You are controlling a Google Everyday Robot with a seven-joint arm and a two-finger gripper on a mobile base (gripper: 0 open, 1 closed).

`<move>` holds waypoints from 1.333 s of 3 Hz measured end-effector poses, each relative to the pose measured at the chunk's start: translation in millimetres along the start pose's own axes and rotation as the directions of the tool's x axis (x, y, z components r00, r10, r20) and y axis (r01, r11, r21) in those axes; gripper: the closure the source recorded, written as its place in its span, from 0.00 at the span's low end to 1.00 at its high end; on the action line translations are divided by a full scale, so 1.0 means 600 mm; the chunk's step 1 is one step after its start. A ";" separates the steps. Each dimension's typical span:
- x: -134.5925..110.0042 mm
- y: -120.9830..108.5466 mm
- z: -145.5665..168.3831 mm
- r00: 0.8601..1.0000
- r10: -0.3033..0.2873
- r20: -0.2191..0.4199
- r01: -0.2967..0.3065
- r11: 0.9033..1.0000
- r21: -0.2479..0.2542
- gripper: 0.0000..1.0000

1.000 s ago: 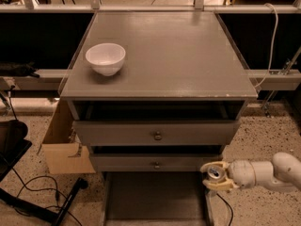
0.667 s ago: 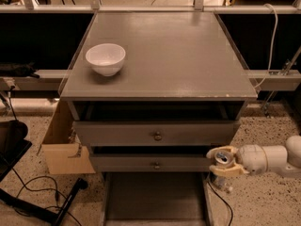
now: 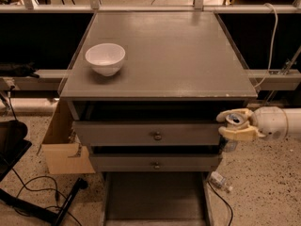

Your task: Pick redbull can from bottom drawer and place on counter

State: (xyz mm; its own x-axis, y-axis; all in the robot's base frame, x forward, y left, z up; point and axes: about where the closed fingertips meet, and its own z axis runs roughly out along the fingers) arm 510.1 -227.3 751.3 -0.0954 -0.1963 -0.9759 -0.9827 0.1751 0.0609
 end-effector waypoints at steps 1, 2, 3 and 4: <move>-0.120 -0.008 -0.018 0.999 -0.023 -0.033 0.025 0.998 0.065 1.00; -0.228 -0.012 -0.037 0.997 -0.054 -0.047 0.059 0.992 0.115 1.00; -0.303 -0.050 -0.039 0.996 -0.084 -0.017 0.085 0.983 0.163 1.00; -0.344 -0.117 -0.028 0.992 -0.118 0.036 0.106 0.965 0.241 1.00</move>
Offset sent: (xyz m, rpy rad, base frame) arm 0.0235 -0.0004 0.2170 -0.0904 -0.1180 -0.1603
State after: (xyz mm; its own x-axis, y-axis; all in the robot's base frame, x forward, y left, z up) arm 595.8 -215.0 951.8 0.0272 -0.1803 -0.9832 -0.9200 0.3803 -0.0952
